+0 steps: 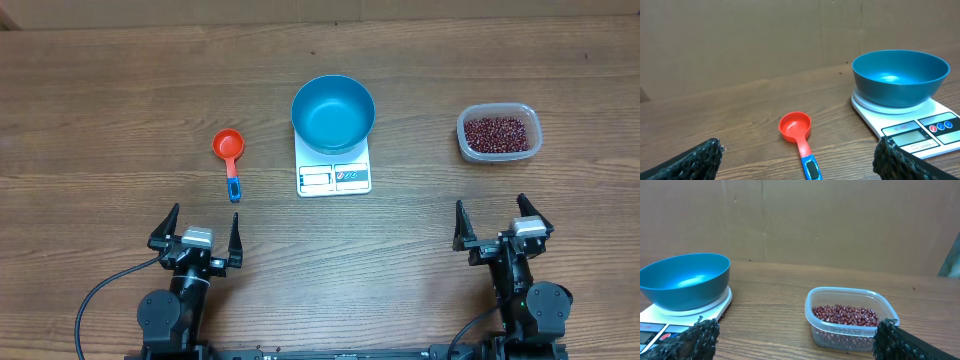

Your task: Scoop item into bowl and weigh 150g on scale

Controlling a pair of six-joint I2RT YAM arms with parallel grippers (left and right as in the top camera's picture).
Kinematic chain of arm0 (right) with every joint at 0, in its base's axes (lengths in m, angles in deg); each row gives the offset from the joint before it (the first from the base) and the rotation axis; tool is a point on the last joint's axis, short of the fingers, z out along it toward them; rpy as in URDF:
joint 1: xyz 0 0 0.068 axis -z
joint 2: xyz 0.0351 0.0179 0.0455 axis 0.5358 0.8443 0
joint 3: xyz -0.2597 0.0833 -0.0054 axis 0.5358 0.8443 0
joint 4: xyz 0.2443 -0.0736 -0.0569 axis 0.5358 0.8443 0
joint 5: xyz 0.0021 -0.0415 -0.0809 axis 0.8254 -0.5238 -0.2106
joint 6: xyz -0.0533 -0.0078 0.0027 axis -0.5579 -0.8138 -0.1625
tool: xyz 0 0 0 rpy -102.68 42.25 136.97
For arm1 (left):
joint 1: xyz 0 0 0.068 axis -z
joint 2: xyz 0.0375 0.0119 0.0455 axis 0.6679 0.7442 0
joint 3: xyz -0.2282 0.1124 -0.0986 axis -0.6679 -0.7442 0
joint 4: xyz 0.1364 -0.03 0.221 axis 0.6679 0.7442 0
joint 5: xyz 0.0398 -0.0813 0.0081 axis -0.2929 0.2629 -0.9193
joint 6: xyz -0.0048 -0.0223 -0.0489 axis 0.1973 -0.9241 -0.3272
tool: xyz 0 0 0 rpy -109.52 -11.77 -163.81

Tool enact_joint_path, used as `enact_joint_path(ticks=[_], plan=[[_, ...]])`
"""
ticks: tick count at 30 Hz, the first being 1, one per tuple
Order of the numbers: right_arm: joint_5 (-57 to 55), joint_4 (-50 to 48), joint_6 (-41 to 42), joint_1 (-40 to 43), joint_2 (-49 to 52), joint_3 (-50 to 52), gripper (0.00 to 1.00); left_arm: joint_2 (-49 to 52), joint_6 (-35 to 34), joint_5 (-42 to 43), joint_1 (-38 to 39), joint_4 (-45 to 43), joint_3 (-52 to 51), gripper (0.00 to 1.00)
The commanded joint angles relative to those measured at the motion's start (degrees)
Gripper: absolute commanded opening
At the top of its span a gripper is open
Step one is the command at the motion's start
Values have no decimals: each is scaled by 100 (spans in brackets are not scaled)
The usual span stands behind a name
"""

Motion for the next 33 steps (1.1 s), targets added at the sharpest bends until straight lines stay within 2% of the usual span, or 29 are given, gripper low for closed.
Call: enact_joint_path(ticks=[1, 24, 33], plan=[[-15, -24, -4, -39, -66, 61, 100, -48, 87, -35, -20, 15, -20, 99], [-15, -24, -4, -39, -66, 61, 100, -48, 59, -15, -20, 20, 15, 99], [-15, -24, -4, -39, -66, 61, 100, -48, -94, -42, -22, 719, 953, 100]])
